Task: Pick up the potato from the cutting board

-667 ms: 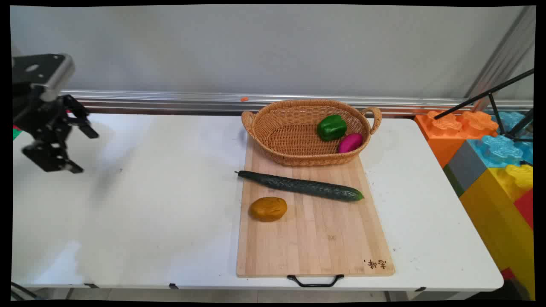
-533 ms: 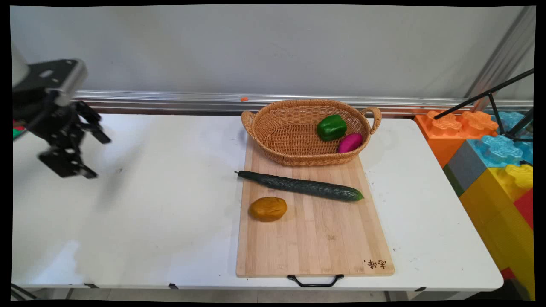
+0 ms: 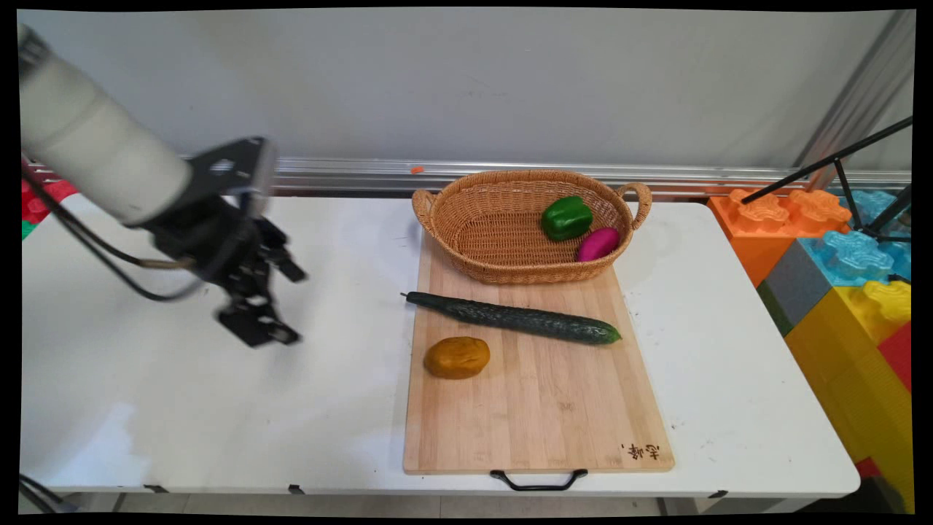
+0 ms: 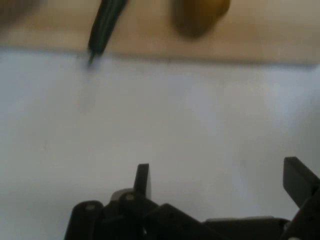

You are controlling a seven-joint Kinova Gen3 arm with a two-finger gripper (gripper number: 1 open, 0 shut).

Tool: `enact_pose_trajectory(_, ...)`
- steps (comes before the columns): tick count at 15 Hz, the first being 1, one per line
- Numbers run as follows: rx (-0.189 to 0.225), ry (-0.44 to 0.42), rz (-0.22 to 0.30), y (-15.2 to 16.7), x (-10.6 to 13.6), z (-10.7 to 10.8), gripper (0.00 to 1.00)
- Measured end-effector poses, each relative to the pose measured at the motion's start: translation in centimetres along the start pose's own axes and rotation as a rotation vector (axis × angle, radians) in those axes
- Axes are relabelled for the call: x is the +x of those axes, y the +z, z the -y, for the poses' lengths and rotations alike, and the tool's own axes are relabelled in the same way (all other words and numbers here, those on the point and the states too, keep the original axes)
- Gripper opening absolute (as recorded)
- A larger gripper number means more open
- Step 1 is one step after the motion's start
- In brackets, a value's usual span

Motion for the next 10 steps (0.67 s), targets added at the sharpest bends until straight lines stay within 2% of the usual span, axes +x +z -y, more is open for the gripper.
enact_pose_trajectory(5,0.007,0.027,-0.077,5.5,6.8,-2.1,1.0)
enact_pose_trajectory(10,-0.006,0.084,-0.136,10.5,10.4,-2.3,1.0)
